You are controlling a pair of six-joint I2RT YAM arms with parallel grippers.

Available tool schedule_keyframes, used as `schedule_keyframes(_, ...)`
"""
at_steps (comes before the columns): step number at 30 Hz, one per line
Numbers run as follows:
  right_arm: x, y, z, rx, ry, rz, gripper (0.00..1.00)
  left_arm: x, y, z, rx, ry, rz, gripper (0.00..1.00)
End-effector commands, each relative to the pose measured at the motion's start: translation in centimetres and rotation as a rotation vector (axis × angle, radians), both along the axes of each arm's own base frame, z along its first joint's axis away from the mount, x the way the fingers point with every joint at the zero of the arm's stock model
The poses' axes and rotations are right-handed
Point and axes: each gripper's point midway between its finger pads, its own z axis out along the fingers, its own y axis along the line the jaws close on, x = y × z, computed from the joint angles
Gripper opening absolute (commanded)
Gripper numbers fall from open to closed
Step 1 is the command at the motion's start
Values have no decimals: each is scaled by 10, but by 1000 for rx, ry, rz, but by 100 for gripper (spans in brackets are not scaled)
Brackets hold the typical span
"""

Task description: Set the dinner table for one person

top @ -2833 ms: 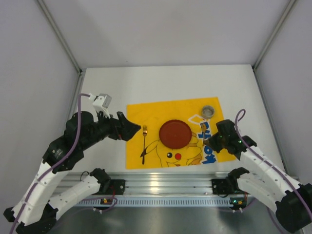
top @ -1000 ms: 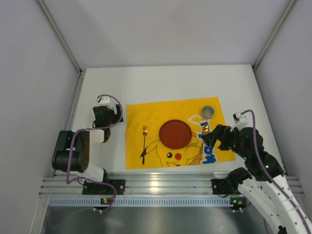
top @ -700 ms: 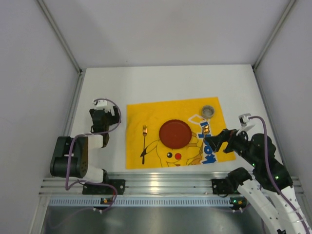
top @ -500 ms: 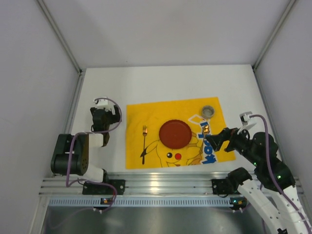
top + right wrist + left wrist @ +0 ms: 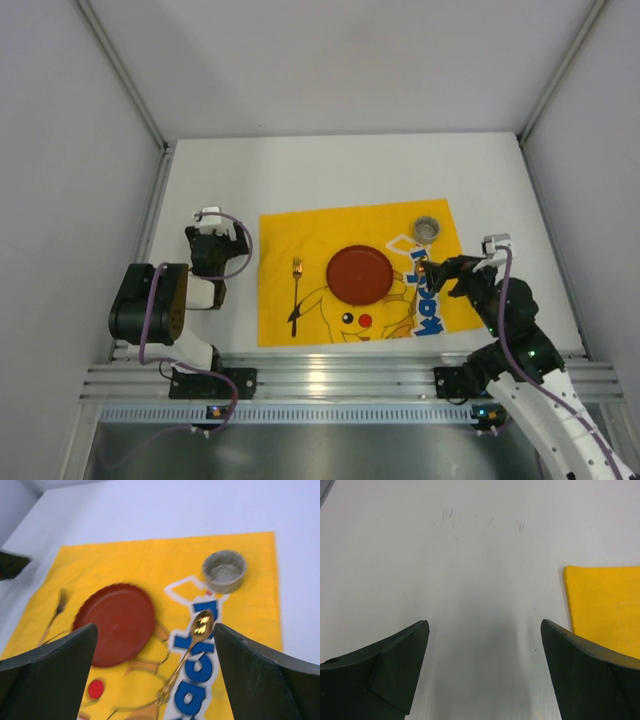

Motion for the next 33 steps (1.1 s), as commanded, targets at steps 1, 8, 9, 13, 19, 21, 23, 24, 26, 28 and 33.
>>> schedule_keyframes(1, 50, -43, 21, -52, -238, -310, 100, 8, -1, 24, 2, -91, -10, 98)
schedule_keyframes(8, 90, -93, -33, -234, -358, -523, 100, 8, -1, 23, 5, -93, -12, 99)
schedule_keyframes(9, 95, -100, -37, -249, -356, -539, 100, 8, -1, 24, 5, -94, -12, 99)
schedule_keyframes(13, 125, -119, -50, -254, -357, -527, 100, 8, -2, 24, 4, -96, -13, 99)
schedule_keyframes(19, 165, -83, -84, -337, -261, -261, 100, 8, -1, 24, 5, -96, -12, 98)
schedule_keyframes(21, 165, -83, -85, -335, -267, -265, 100, 8, -1, 24, 6, -94, -12, 99)
schedule_keyframes(23, 167, -78, -83, -347, -273, -228, 100, 8, -1, 24, 5, -94, -10, 98)
schedule_keyframes(24, 169, -76, -83, -349, -275, -222, 100, 8, -1, 23, 5, -93, -12, 98)
schedule_keyframes(26, 171, -77, -84, -350, -263, -224, 100, 8, -1, 24, 5, -94, -12, 98)
schedule_keyframes(28, 171, -77, -85, -349, -259, -227, 100, 8, -1, 24, 5, -94, -10, 98)
schedule_keyframes(33, 173, -78, -83, -348, -261, -229, 100, 8, -1, 24, 5, -94, -10, 98)
